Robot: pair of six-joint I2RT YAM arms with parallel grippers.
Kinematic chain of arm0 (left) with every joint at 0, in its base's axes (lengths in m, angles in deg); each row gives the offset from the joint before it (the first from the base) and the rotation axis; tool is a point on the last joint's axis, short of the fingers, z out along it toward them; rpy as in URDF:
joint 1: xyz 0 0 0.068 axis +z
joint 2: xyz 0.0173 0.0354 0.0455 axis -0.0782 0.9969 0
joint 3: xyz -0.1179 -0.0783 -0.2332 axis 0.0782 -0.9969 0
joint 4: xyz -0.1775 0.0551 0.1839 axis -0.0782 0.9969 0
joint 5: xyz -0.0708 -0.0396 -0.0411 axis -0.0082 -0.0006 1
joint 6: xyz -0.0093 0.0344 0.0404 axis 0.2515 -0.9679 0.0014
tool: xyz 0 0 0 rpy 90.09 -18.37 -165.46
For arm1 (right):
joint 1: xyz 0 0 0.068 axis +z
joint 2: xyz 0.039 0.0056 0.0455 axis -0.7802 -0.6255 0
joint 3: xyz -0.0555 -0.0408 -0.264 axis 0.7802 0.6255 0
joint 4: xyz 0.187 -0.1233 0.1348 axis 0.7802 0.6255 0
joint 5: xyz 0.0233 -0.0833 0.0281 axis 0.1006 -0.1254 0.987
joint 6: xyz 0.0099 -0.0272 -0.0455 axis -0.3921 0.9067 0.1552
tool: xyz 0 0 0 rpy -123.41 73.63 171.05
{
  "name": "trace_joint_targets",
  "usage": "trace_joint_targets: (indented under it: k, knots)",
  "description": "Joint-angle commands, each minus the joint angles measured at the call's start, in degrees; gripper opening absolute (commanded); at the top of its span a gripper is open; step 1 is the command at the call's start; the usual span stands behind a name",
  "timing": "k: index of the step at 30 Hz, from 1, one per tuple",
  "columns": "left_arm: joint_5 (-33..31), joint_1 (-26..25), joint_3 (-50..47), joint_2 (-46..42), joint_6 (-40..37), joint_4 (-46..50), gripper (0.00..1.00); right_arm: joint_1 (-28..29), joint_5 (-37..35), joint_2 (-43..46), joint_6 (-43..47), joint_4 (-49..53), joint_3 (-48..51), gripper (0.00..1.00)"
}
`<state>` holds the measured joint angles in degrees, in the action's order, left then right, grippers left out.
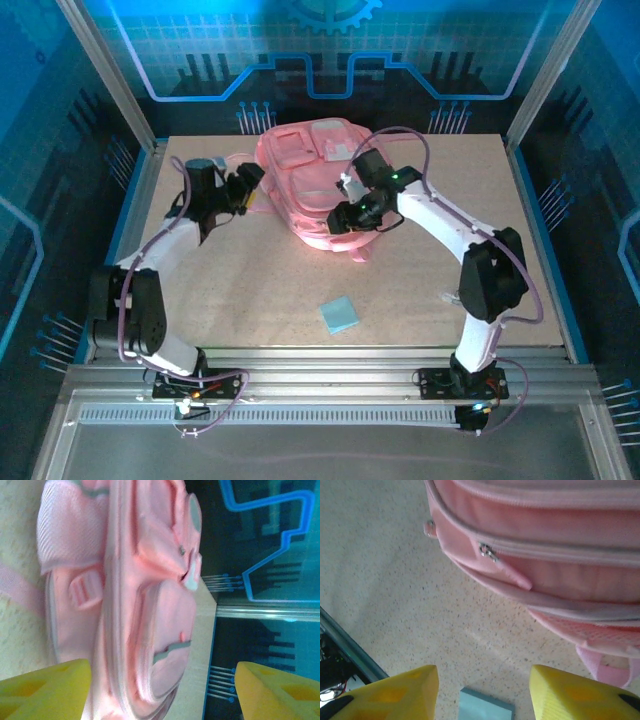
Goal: Pack the student bag
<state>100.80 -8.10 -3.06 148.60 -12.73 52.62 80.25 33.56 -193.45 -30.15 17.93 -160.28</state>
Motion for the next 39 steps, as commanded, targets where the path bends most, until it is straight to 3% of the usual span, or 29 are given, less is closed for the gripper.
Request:
trace_joint_targets:
  k: [1, 8, 18, 20, 23, 27, 32, 39]
  knots:
    - [-3.48, -3.15, -5.37, -1.10, 4.79, -3.52, 0.76, 0.12, -0.08, -1.01, 2.33, -4.04, 0.97, 0.52]
    - [-4.21, -8.97, -7.63, 2.07, 8.88, -8.24, 0.76, 0.82, -1.84, -7.19, 5.78, -9.74, -1.80, 0.54]
    - [-4.10, -9.65, -6.54, 3.24, 7.86, -6.58, 0.76, 3.37, -0.78, -13.79, 7.89, -15.09, -4.40, 0.61]
    - [-3.96, -9.66, -6.67, 3.28, 7.91, -6.48, 0.76, 4.52, -0.98, -15.09, 7.80, -15.23, -5.61, 0.58]
    - [-3.83, -9.62, -6.84, 3.20, 8.01, -6.36, 0.76, 5.82, -3.32, -16.30, 7.58, -15.28, -6.78, 0.40]
    - [-3.91, -9.57, -6.84, 3.00, 7.60, -6.12, 0.76, 6.01, -4.24, -17.89, 6.62, -14.80, -7.88, 0.26]
    - [-4.25, -9.06, -6.75, 3.18, 6.52, -5.43, 0.76, 6.27, -4.83, -16.93, 4.04, -18.87, -6.31, 0.20]
    - [-4.17, -7.92, -7.25, 4.84, 5.40, -4.89, 0.76, 6.42, -1.73, -19.74, -0.77, -21.89, -10.03, 0.30]
